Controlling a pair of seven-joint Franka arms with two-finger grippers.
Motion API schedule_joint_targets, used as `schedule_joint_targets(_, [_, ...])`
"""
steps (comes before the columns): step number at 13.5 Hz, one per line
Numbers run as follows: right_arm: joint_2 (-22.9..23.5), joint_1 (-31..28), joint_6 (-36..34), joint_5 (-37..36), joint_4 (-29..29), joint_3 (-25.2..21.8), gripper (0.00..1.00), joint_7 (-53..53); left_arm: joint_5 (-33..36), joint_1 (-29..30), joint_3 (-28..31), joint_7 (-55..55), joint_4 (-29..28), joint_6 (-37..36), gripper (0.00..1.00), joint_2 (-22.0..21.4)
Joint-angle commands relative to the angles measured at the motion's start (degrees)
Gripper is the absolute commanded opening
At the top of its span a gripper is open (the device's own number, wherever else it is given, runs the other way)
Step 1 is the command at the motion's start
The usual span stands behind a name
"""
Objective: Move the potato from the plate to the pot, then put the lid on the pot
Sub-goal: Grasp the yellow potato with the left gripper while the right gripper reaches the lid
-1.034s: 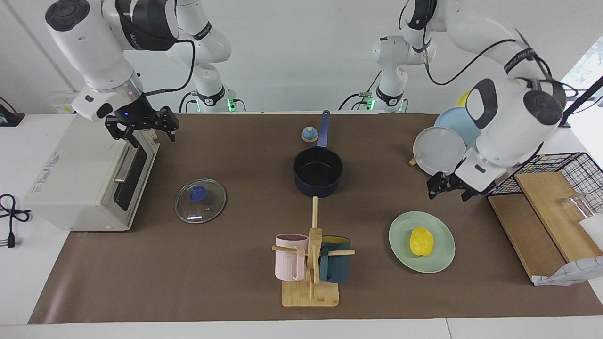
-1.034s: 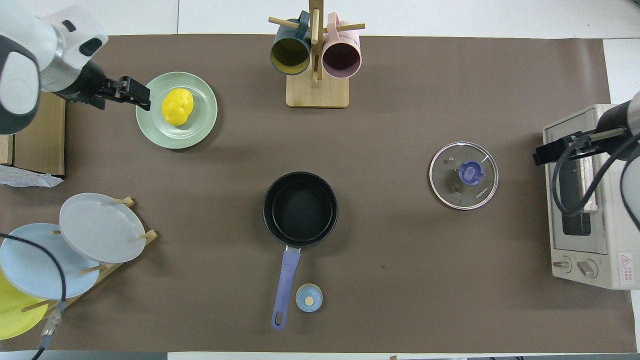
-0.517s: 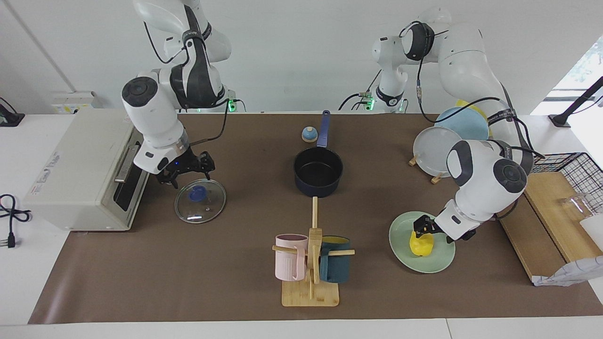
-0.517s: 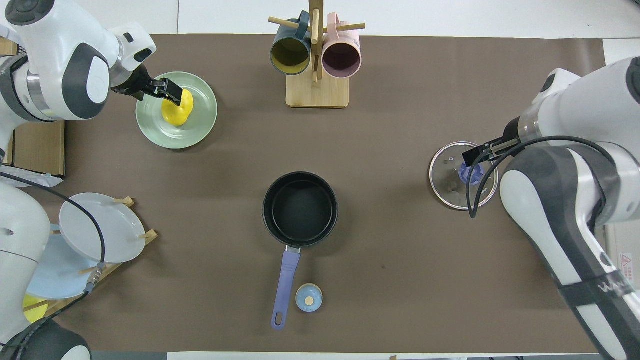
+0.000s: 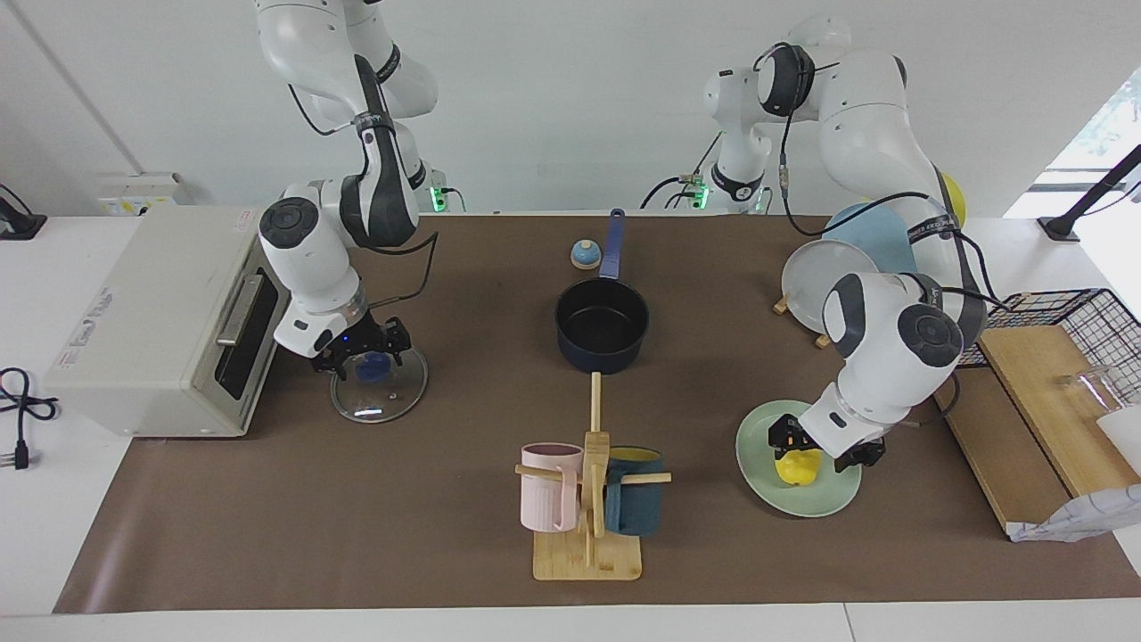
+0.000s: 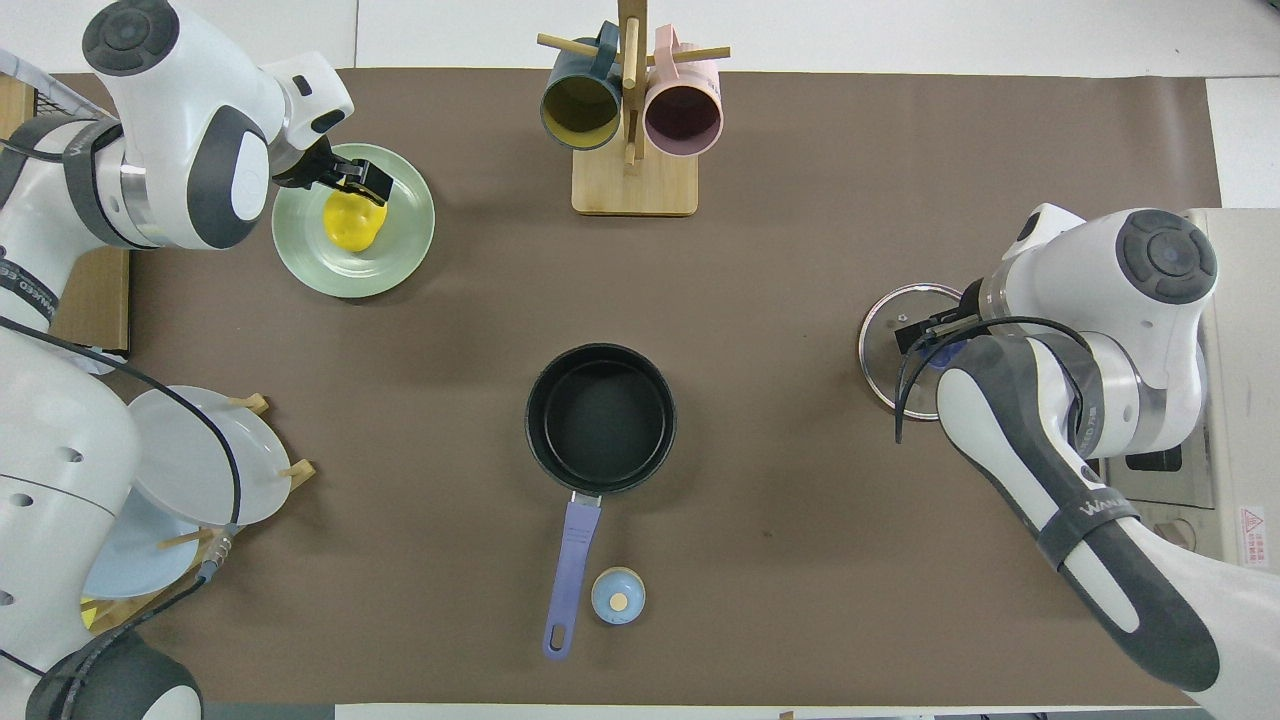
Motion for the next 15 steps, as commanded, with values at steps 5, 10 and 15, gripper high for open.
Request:
schedule_joint_targets(5, [-2.0, -0.6, 5.2, 0.7, -6.4, 0.3, 0.99, -1.8, 1.3, 0.0, 0.2, 0.2, -8.2, 7.2, 1.0, -2.7])
schedule_joint_targets(10, [-2.0, -0.9, 3.4, 0.7, -5.7, 0.3, 0.87, -2.0, 0.7, 0.0, 0.3, -0.5, -7.2, 4.0, 0.0, -2.9])
schedule_joint_targets(15, [-1.9, -1.0, 3.2, 0.8, -5.1, 0.3, 0.8, -3.6, -4.0, -3.0, -0.1, -16.6, -5.6, -9.1, 0.0, -15.6])
